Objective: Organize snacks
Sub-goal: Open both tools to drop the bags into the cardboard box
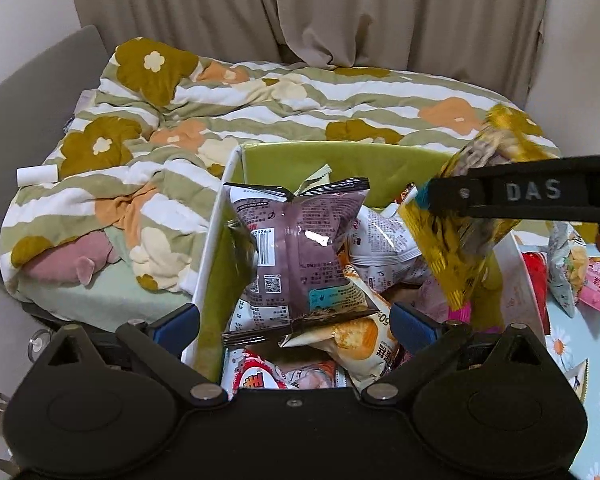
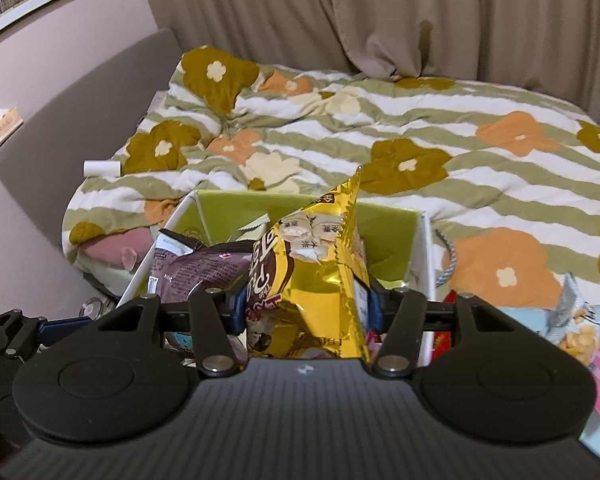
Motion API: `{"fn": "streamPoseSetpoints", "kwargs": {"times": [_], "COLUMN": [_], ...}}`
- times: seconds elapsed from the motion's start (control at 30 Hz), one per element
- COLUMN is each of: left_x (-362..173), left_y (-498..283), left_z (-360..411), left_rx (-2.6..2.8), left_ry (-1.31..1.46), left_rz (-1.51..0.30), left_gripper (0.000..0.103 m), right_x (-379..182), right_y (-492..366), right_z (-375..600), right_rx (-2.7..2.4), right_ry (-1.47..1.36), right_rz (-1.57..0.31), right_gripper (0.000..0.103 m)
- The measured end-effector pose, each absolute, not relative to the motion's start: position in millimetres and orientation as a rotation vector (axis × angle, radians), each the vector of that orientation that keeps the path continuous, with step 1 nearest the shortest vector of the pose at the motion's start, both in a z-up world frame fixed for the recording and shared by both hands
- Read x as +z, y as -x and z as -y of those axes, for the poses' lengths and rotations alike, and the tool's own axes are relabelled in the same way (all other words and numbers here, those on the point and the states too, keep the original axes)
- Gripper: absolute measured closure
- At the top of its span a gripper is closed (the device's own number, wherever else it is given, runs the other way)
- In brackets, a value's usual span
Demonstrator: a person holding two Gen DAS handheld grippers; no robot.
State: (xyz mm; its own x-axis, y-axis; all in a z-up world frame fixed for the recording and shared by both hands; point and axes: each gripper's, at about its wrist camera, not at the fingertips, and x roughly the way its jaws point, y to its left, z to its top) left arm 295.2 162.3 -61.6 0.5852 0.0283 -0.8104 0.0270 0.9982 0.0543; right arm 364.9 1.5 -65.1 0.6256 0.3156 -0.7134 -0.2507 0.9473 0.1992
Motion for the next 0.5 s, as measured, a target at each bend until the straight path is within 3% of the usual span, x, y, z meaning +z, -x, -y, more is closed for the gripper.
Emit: {"fn": "streamPoseSetpoints", "kwargs": {"times": [0.03,0.07,0.1,0.5], "left_x": [-62.3,-63.0,-63.8,-63.3], "left_y": [-295.7,-296.4,-296.9,-296.2], "left_z": [-162.5,-163.2,-163.7,-166.2], "left_rx": [0.004,0.008,0.011,0.023], "left_ry": [-0.062,-0.061,-0.061,-0.050], "left_rz": [-0.948,-0.951,-0.953,-0.959], "left_gripper": [0.001,0.001,0.001,0.001], "right_x": [-66.3,-67.9,-68.5,-64.9], "right_y": [-366.9,-368.5,-368.6,-359.4], "right_z": [-2.0,-2.4,-2.1,6.6], "right_rx": [0.329,0.333,0.330,0.328], "right_ry": [-0.090,-0.095,-0.102,-0.132], "right_rz": [-0.831,-0.828,-0.820,-0.809], "right_gripper": [0.026,0.008,0.000,0.000]}}
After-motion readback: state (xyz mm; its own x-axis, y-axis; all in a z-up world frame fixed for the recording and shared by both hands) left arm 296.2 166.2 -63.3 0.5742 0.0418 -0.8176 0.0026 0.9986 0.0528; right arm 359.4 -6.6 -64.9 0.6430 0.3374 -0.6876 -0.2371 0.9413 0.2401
